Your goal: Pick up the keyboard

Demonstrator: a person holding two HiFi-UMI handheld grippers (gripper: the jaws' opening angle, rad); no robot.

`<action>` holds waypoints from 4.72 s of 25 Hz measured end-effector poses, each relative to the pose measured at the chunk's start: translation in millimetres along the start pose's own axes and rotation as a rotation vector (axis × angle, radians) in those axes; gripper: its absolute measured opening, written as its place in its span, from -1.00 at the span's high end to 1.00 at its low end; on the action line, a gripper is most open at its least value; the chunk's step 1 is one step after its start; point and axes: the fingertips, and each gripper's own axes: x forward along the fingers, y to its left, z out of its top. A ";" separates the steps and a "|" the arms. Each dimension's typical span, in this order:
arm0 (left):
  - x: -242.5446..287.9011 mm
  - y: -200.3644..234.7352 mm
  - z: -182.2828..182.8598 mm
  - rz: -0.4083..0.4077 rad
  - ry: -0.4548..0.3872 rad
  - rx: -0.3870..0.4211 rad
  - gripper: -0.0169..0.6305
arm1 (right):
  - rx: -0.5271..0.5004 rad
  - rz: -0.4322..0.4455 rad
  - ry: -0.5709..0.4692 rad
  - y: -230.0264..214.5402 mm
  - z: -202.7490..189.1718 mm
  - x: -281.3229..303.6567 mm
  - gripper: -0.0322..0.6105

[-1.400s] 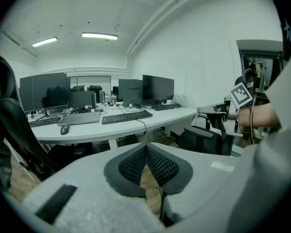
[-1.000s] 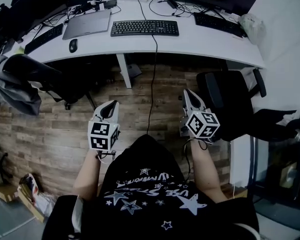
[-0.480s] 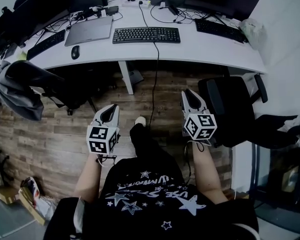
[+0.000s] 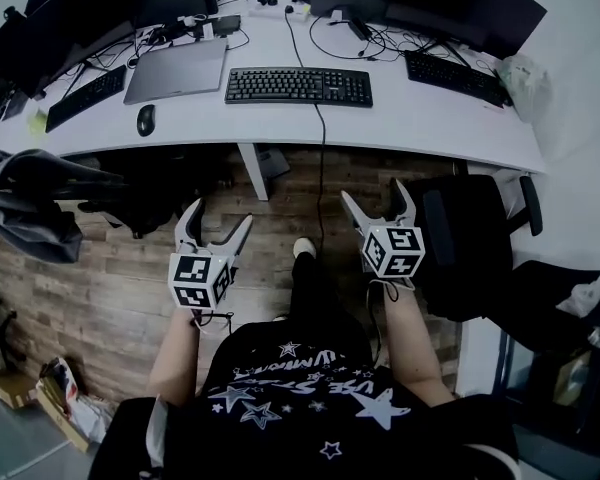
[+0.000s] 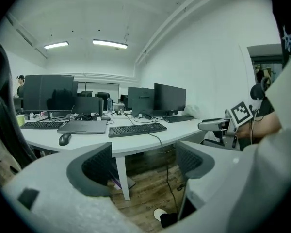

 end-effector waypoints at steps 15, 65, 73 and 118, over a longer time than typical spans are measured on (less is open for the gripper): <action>171.1 49.9 48.2 0.019 0.074 -0.049 -0.40 | 0.007 0.054 0.161 -94.2 28.7 176.7 -0.59; 413.7 146.1 75.1 -0.303 0.284 0.195 -0.41 | -0.879 0.753 1.040 -93.0 -38.5 392.7 -0.84; 432.2 146.7 69.6 -0.333 0.311 0.184 -0.41 | -0.904 0.870 1.131 -87.8 -49.0 398.2 -0.87; 478.0 102.6 45.3 -0.883 0.795 0.658 -0.40 | -1.095 0.606 1.004 -79.7 -30.9 388.5 -0.88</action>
